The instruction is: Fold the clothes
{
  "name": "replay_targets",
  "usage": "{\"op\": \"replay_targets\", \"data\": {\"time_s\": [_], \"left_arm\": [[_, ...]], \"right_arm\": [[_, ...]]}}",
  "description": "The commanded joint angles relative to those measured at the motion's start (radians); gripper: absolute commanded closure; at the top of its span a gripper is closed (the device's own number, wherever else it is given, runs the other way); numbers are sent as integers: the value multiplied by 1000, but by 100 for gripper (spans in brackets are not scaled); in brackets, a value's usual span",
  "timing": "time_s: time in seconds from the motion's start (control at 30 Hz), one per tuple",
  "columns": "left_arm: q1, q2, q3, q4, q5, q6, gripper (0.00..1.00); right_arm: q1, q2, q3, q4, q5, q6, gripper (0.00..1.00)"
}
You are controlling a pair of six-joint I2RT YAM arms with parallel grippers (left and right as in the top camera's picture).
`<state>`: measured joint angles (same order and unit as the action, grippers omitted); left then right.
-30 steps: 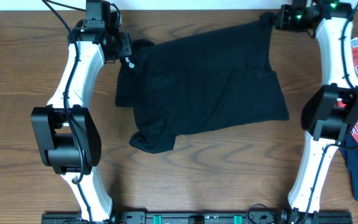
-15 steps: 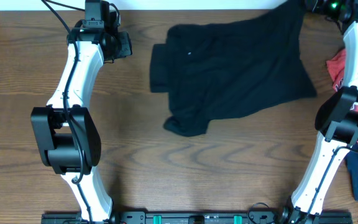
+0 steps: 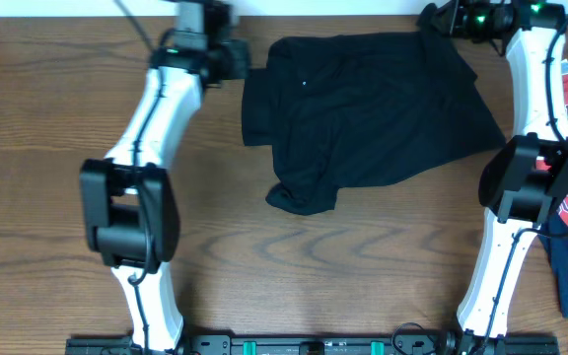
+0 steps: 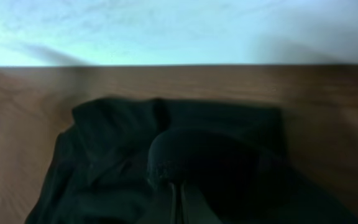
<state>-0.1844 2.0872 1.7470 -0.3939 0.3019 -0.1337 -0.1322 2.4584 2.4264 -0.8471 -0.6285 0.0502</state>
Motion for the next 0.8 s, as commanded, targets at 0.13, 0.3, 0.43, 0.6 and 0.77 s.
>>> {"op": "replay_targets", "data": {"time_s": [0.13, 0.3, 0.43, 0.6, 0.77], "left_arm": [[-150, 90, 13, 119, 26, -78, 52], [-181, 181, 13, 198, 27, -195, 47], [-182, 242, 13, 246, 60, -249, 44], [-182, 286, 13, 280, 60, -291, 43], [-182, 306, 13, 325, 51, -317, 42]], "right_arm": [[64, -6, 18, -78, -6, -29, 99], [95, -6, 18, -115, -40, -47, 99], [108, -6, 18, -140, -47, -76, 99], [111, -7, 18, -146, -46, -93, 99], [109, -7, 18, -144, -46, -93, 99]]}}
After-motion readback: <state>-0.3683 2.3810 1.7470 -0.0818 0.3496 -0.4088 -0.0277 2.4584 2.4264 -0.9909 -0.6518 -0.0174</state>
